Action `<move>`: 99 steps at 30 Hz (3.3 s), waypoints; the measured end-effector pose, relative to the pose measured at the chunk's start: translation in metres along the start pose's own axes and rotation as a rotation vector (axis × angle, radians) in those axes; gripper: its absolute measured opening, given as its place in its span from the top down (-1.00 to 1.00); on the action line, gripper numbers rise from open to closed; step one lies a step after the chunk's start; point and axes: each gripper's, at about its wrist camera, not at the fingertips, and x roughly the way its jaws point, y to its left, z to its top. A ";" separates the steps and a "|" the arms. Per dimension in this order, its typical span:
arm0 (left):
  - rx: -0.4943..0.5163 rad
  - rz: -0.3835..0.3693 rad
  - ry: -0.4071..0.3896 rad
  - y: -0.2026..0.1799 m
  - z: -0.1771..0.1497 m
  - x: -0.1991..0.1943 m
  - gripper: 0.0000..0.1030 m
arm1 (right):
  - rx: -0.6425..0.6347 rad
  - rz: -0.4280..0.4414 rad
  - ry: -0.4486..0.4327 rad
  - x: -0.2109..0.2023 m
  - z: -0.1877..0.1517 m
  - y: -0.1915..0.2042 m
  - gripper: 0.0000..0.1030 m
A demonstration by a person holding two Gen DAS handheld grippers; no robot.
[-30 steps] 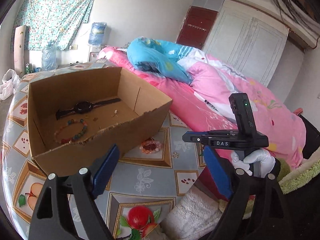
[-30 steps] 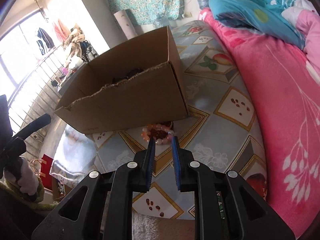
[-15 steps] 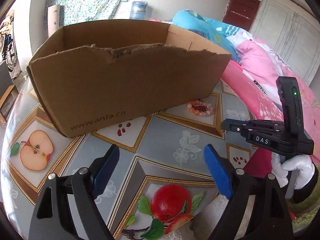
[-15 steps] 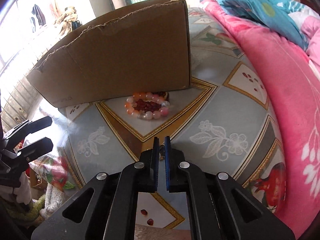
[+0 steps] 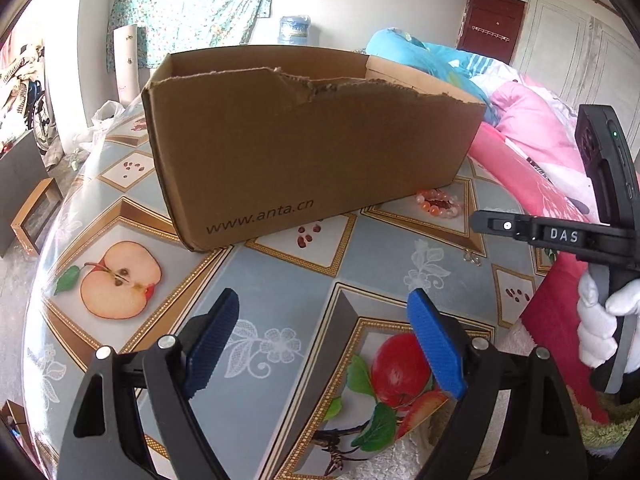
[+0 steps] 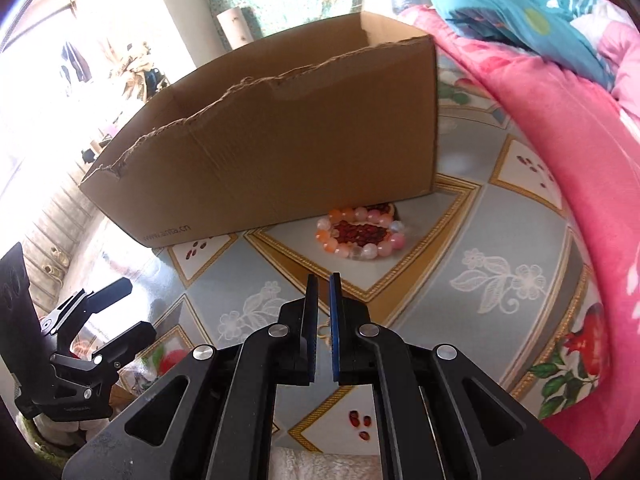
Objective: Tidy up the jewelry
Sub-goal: 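Move the open right gripper toward the orange-and-pink bead bracelet, then close the left gripper on the small gold charm on the table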
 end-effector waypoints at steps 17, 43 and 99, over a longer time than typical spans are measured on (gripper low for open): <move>-0.026 -0.035 0.058 0.014 -0.001 0.011 -0.63 | 0.013 0.027 0.098 0.034 -0.005 0.037 0.92; 0.004 -0.068 0.094 0.014 0.005 0.017 -0.74 | -0.040 -0.033 0.187 0.045 -0.004 0.053 0.89; 0.231 0.037 0.188 -0.103 0.031 0.062 0.59 | 0.120 0.378 0.022 0.023 -0.021 -0.044 0.88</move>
